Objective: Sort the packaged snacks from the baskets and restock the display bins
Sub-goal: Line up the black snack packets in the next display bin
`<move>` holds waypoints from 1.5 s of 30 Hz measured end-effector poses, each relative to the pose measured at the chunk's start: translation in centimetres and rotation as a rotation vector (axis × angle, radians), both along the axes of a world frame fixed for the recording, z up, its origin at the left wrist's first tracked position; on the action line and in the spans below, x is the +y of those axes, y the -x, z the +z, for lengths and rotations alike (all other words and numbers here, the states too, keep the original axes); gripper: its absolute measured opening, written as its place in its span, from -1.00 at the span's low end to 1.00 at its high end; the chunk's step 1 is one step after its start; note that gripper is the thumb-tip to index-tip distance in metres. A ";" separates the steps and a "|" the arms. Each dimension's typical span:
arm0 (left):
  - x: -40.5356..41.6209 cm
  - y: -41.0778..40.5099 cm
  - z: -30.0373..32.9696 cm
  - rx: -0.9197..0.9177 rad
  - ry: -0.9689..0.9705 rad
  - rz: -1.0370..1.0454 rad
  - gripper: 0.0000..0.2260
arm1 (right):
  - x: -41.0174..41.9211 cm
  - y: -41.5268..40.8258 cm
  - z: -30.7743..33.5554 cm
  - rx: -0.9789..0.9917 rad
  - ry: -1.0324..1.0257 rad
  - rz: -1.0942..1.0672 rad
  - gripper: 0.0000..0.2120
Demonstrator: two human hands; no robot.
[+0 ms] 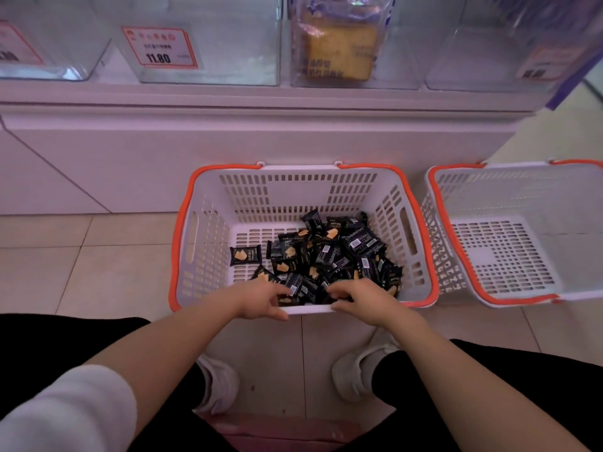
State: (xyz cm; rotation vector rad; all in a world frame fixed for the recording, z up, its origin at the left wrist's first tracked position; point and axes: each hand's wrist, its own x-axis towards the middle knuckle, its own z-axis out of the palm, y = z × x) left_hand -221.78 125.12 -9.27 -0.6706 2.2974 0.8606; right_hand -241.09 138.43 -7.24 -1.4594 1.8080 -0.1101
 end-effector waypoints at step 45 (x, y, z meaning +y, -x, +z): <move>-16.8 -4.7 23.8 0.617 1.192 0.122 -0.78 | -20.8 -4.5 21.3 0.534 0.906 0.040 -0.76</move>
